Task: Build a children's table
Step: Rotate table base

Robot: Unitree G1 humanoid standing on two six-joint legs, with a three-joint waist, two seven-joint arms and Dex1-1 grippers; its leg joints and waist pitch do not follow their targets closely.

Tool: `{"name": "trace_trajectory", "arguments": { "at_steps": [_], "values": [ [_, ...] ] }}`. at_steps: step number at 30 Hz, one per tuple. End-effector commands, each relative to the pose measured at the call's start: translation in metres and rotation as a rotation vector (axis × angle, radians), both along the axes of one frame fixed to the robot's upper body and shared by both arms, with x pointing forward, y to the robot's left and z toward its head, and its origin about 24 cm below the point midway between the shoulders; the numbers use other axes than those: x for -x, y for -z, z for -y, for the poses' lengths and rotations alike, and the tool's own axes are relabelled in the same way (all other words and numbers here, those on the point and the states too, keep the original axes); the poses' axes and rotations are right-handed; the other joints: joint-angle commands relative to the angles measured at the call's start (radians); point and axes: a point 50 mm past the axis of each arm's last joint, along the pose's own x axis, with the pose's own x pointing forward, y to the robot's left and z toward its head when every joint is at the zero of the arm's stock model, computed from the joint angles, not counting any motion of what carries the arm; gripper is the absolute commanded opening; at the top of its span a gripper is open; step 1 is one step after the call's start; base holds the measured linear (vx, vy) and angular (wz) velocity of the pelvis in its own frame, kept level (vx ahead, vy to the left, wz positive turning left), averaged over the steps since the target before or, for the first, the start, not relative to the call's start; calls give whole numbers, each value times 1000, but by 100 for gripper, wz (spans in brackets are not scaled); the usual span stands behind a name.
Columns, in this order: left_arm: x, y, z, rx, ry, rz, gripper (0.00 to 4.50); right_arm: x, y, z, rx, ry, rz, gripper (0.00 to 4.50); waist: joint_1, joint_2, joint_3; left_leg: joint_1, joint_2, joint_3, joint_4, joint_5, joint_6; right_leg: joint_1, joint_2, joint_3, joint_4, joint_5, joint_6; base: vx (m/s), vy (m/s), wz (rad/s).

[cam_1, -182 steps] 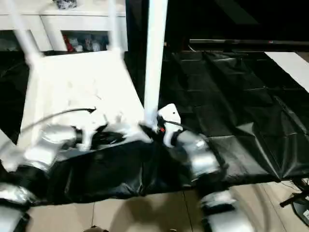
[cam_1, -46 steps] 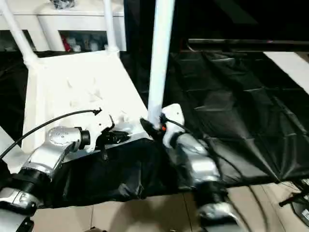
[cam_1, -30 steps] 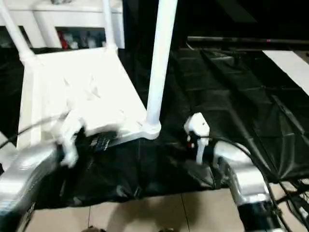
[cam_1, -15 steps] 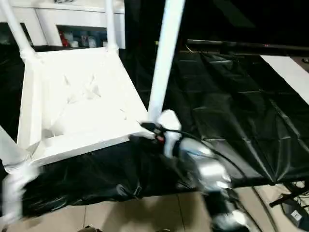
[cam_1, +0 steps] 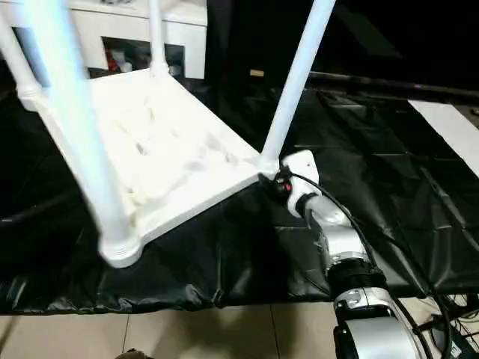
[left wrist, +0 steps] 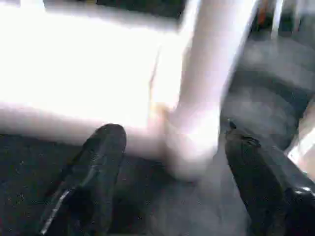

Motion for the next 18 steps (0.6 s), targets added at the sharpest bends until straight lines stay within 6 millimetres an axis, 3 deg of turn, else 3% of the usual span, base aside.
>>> {"name": "trace_trajectory", "arguments": {
  "at_steps": [1,2,3,7,8,9,10,11,12,13,14,15,16,17,18],
  "values": [
    [-16,-11,24,88,64,84,392,5,1,-1,0,-55,-9,325,-3,22,-46,23,24,-11,-71,-318,-39,26,-48,41,-67,-192,-153,0,0,0],
    [-24,-15,33,126,95,112,402,8,5,-3,20,-73,-26,325,4,27,-48,24,24,-11,-70,-303,-42,28,-49,42,-66,-186,-152,0,0,0],
    [-29,-17,38,148,115,126,415,10,8,-4,36,-82,-37,325,0,21,-49,19,23,-12,-68,-280,-43,32,-48,41,-62,-166,-153,0,0,0],
    [-43,-21,54,203,181,144,435,13,16,-4,87,-78,-60,325,-2,18,-53,15,20,-13,-64,-261,-53,36,-48,41,-60,-179,-143,0,0,0],
    [-50,-22,64,222,224,146,443,13,19,-5,101,-53,-70,325,-4,27,-53,21,19,-10,-62,-268,-59,29,-45,42,-64,-186,-141,0,0,0],
    [-54,-22,70,230,247,146,443,13,21,-5,107,-38,-76,325,-3,26,-54,22,19,-11,-61,-277,-63,29,-45,42,-62,-189,-145,0,0,0],
    [-60,-22,77,241,276,138,443,12,23,-6,117,-17,-84,325,-2,38,-54,22,18,-13,-62,-281,-68,30,-46,42,-60,-188,-147,0,0,0],
    [-63,-21,81,243,288,132,443,12,24,-7,122,-10,-89,325,-6,32,-52,23,17,-12,-62,-301,-72,27,-44,41,-65,-212,-143,0,0,0],
    [-67,-21,85,244,304,132,443,12,25,-8,128,-9,-91,325,-4,32,-54,23,18,-13,-61,-306,-74,29,-46,41,-63,-219,-145,0,0,0],
    [-70,-20,90,247,319,127,443,11,25,-11,129,-10,-93,325,-5,38,-54,23,18,-14,-61,-309,-76,29,-46,42,-65,-217,-144,0,0,0],
    [-74,-20,96,247,343,123,443,11,26,-16,125,-25,-95,325,-6,36,-54,21,18,-15,-61,-308,-76,31,-46,42,-63,-213,-146,0,0,0],
    [-75,-20,97,247,348,122,443,11,26,-17,125,-27,-95,325,-5,50,-54,22,17,-16,-61,-310,-78,31,-46,42,-62,-211,-146,0,0,0],
    [-77,-19,101,246,362,120,443,10,27,-21,122,-38,-97,325,-7,44,-54,22,18,-14,-59,-306,-76,31,-46,42,-61,-198,-152,0,0,0],
    [-77,-19,101,246,364,119,443,10,27,-22,122,-39,-96,325,-5,44,-56,21,18,-14,-58,-298,-72,33,-47,42,-61,-194,-158,0,0,0],
    [-83,-19,113,253,393,114,443,8,26,-34,107,-63,-88,325,-7,62,-56,22,18,-15,-58,-290,-75,32,-46,42,-58,-167,-169,0,0,0]
  ]
}}
